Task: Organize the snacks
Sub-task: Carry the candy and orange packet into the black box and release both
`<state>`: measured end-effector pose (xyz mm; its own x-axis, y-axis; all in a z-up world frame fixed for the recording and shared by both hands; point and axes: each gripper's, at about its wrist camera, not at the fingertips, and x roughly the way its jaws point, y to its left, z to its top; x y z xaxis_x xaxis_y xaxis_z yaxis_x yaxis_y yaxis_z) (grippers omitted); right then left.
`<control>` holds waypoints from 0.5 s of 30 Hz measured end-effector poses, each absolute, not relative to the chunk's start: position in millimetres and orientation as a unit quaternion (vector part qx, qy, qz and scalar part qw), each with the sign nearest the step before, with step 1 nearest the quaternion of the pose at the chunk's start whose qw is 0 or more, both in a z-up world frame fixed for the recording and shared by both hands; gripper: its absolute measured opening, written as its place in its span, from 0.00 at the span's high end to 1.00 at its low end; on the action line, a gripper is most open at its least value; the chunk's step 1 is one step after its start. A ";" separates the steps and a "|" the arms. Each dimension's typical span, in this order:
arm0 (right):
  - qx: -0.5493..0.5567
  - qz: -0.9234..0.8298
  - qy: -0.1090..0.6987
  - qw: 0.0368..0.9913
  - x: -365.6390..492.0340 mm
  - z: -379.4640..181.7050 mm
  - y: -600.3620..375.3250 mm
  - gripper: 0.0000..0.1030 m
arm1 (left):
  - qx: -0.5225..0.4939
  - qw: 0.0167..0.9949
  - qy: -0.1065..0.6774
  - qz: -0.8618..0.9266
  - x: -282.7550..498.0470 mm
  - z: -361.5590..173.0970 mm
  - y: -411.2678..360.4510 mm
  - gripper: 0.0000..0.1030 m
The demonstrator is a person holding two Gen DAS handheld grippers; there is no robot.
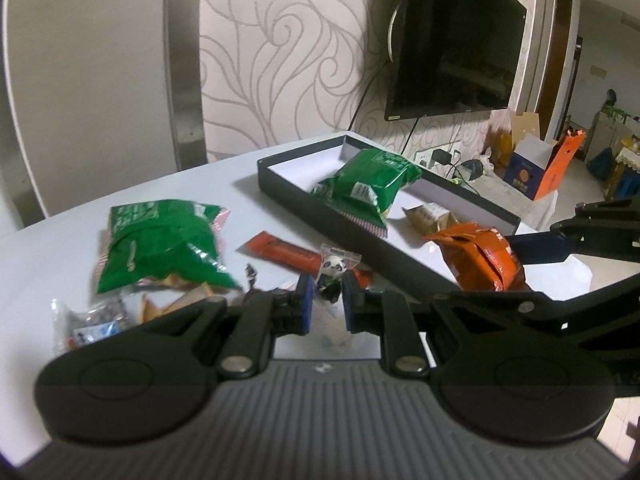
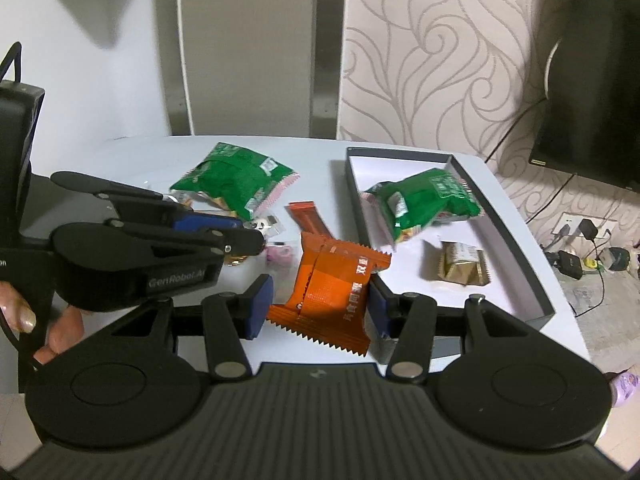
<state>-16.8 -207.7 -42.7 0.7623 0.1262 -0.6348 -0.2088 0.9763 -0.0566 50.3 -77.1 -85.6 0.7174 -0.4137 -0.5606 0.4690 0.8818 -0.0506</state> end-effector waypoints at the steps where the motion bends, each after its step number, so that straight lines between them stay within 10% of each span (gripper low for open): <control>1: -0.061 0.088 0.333 0.937 -16.0 -42.0 -211.4 0.45 | 0.048 0.925 0.290 -0.241 52.1 -85.5 -81.1 0.82; 15: -0.050 0.045 0.327 0.943 8.8 -37.9 -272.8 0.45 | 0.053 0.920 0.278 -0.271 90.1 -80.2 -136.3 0.82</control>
